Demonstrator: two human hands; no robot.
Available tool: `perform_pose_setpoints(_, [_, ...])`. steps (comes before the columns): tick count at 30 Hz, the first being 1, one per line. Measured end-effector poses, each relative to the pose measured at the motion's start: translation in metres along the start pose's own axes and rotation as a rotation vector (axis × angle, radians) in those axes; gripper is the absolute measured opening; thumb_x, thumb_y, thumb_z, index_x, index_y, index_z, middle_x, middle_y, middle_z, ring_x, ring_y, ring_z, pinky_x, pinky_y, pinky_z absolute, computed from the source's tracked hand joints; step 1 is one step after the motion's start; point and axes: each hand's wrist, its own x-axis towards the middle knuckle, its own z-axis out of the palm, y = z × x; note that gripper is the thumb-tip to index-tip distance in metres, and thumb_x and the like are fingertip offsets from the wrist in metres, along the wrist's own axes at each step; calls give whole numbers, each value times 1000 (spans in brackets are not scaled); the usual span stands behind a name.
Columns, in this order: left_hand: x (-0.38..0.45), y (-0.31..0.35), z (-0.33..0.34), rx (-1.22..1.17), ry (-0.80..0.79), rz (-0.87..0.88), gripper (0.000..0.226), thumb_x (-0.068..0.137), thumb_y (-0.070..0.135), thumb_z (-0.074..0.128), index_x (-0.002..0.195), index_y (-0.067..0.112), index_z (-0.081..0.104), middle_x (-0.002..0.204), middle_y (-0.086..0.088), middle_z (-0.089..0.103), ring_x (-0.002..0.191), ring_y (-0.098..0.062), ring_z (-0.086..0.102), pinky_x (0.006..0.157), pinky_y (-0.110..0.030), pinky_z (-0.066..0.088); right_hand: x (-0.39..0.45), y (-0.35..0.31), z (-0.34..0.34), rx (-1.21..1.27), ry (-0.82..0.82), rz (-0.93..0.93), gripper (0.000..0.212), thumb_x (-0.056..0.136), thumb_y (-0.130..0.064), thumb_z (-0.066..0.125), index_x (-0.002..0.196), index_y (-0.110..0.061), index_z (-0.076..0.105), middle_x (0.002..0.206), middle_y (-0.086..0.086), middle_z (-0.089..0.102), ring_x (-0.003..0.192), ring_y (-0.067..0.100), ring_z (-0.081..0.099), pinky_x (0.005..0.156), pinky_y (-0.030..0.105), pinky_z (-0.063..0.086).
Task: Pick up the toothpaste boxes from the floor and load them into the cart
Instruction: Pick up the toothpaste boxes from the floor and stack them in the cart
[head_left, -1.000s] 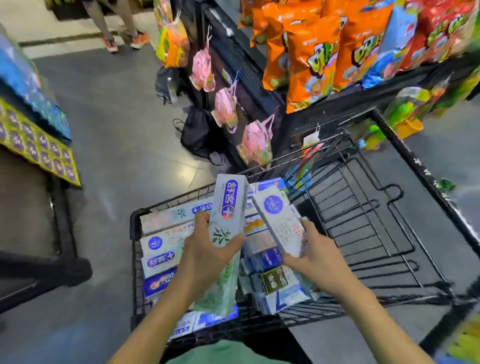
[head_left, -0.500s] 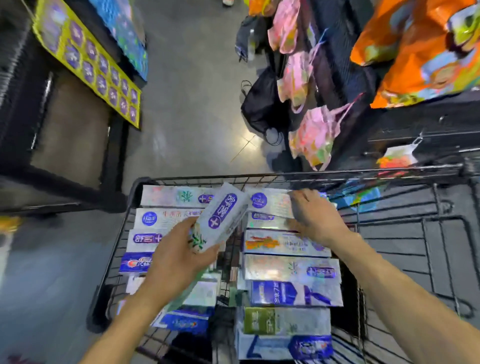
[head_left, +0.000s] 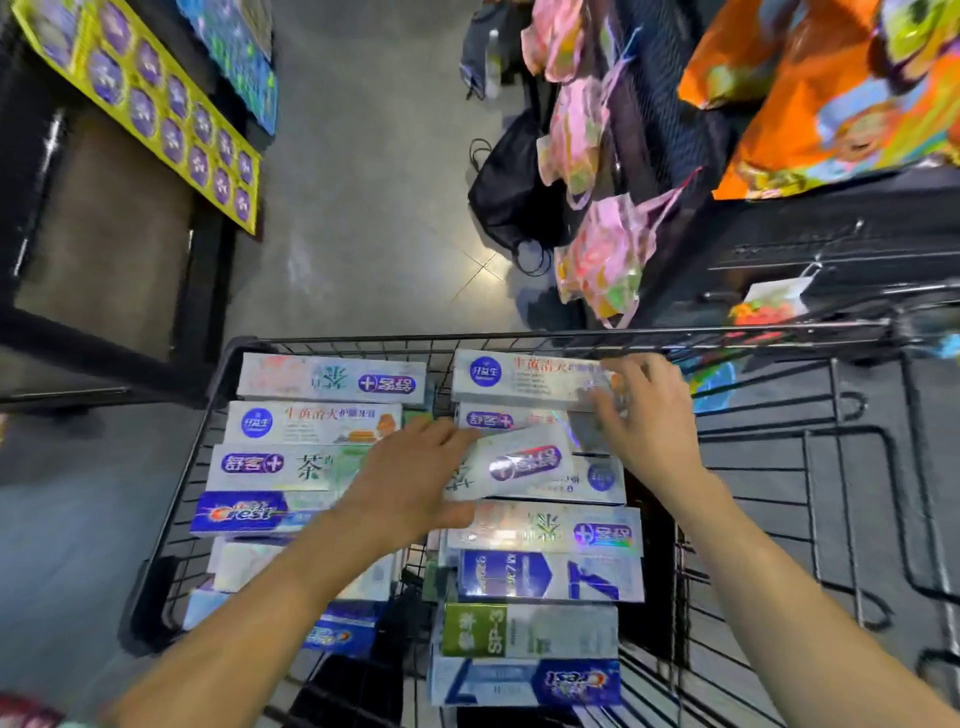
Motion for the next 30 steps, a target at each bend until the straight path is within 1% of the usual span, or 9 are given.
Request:
perform_pose_setpoints(2, [28, 16, 4, 94, 10, 130, 86, 83, 56, 71, 153, 21, 35, 141, -4, 50, 126, -26, 44, 98, -40, 41, -9, 8, -14, 60, 45, 3, 38, 93, -42, 54, 112, -11, 67, 111, 9, 61, 102, 32, 56, 86, 44, 47])
perform_pose_setpoints(5, [65, 34, 12, 271, 19, 254, 81, 89, 57, 63, 153, 18, 31, 144, -7, 43, 129, -27, 39, 107, -41, 35, -28, 16, -28, 62, 73, 29, 34, 93, -34, 64, 116, -10, 68, 125, 11, 60, 117, 31, 54, 99, 44, 45])
perform_pose_setpoints(8, [93, 40, 25, 401, 100, 337, 80, 84, 56, 70, 146, 14, 43, 134, -10, 48, 122, -30, 45, 104, -44, 37, -48, 19, -34, 37, 34, 27, 44, 93, -43, 55, 119, -10, 67, 134, 13, 57, 126, 30, 50, 104, 45, 43])
perform_pose_setpoints(11, [106, 38, 36, 370, 201, 367, 78, 76, 52, 78, 139, 14, 53, 120, -9, 57, 111, -30, 52, 97, -44, 43, -68, 19, -33, 33, -17, 15, 53, 93, -50, 48, 122, -9, 66, 140, 15, 53, 130, 32, 49, 106, 47, 43])
perform_pose_setpoints(14, [110, 38, 39, 365, 251, 371, 73, 85, 48, 71, 146, 16, 46, 132, -10, 53, 122, -32, 47, 106, -46, 37, -80, 16, -30, 27, -45, 22, 55, 93, -50, 48, 125, -9, 65, 141, 14, 53, 130, 33, 50, 105, 47, 45])
perform_pose_setpoints(19, [84, 20, 32, 340, 272, 278, 75, 87, 56, 66, 148, 18, 45, 143, -12, 50, 131, -34, 46, 113, -52, 32, -83, 1, -32, -12, -76, 8, 57, 92, -52, 46, 129, -10, 62, 142, 13, 52, 131, 33, 49, 106, 46, 43])
perform_pose_setpoints(23, [26, -27, 17, 258, 433, 165, 69, 92, 61, 48, 141, 13, 52, 137, -12, 58, 124, -34, 55, 109, -55, 40, -70, -40, -33, -51, -95, -100, 62, 92, -56, 40, 128, -12, 62, 144, 16, 51, 131, 36, 49, 105, 48, 43])
perform_pose_setpoints(27, [-53, -82, -8, 154, 555, -92, 75, 93, 64, 36, 148, 13, 46, 146, -6, 54, 136, -28, 48, 116, -55, 31, -51, -124, -24, -104, -90, -284, 61, 92, -53, 41, 126, -8, 63, 138, 21, 55, 129, 41, 51, 105, 50, 43])
perform_pose_setpoints(30, [-127, -126, -29, 160, 649, -213, 75, 90, 62, 40, 146, 12, 49, 144, -8, 56, 133, -28, 51, 114, -54, 33, -43, -215, -14, -128, -97, -428, 60, 91, -53, 45, 125, -7, 63, 133, 23, 58, 123, 43, 55, 101, 53, 48])
